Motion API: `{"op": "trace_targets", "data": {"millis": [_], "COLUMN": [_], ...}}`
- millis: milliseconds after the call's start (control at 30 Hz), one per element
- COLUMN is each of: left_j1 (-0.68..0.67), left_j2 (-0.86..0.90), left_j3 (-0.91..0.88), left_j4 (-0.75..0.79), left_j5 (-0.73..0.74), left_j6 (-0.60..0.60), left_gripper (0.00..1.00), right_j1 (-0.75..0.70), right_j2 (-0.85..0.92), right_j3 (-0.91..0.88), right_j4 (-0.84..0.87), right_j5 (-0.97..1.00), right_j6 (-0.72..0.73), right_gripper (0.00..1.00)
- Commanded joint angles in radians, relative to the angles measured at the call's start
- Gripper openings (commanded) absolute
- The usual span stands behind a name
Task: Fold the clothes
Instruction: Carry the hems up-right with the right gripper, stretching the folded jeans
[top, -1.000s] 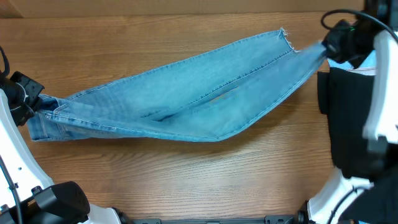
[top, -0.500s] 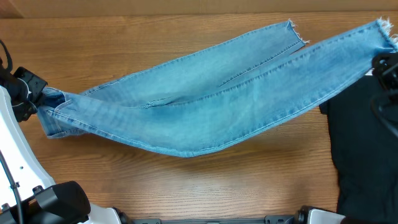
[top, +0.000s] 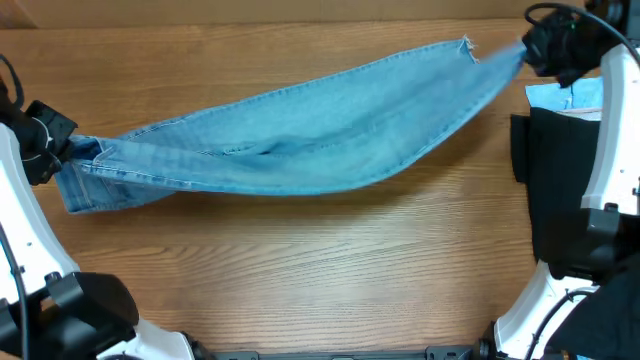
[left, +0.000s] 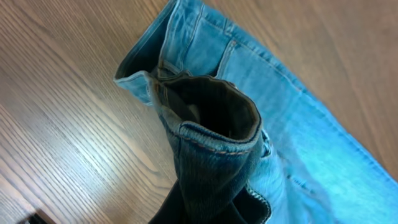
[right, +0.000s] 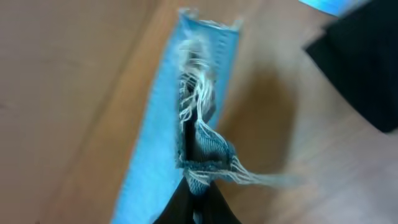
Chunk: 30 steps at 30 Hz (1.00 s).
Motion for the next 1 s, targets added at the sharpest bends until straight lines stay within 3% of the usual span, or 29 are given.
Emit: {"op": "trace_targets", "data": {"millis": [0, 433, 633, 733, 967], "left_j1": [-0.002, 0.0, 0.002, 0.006, 0.028], "left_j2": [0.034, 0.039, 0.039, 0.039, 0.039], "left_j3": [0.008, 0.006, -0.077, -0.177, -0.237], "left_j4": [0.002, 0.117, 0.171, 0.284, 0.365], "left_j5": [-0.003, -0.003, -0.044, -0.045, -0.064], "left_j6": [-0.01, -0.114, -0.123, -0.126, -0.163], "left_gripper": [0.04, 0.04, 0.04, 0.04, 0.04], "right_j1": [0.025, 0.028, 0.031, 0.031, 0.048], "right_j2": [-0.005, 0.175, 0.278, 0.309, 0.383], "right_j3": [0.016, 0.016, 0.016, 0.016, 0.016], "right_j4": [0.046, 0.11, 0.083, 0.135, 0.289], "right_j5": [0.004, 0.04, 0.04, 0.04, 0.014], "right_j6": [0.106, 0.204, 0.246, 0.273, 0.359], "right_gripper": [0.04, 0.04, 0.04, 0.04, 0.04]}}
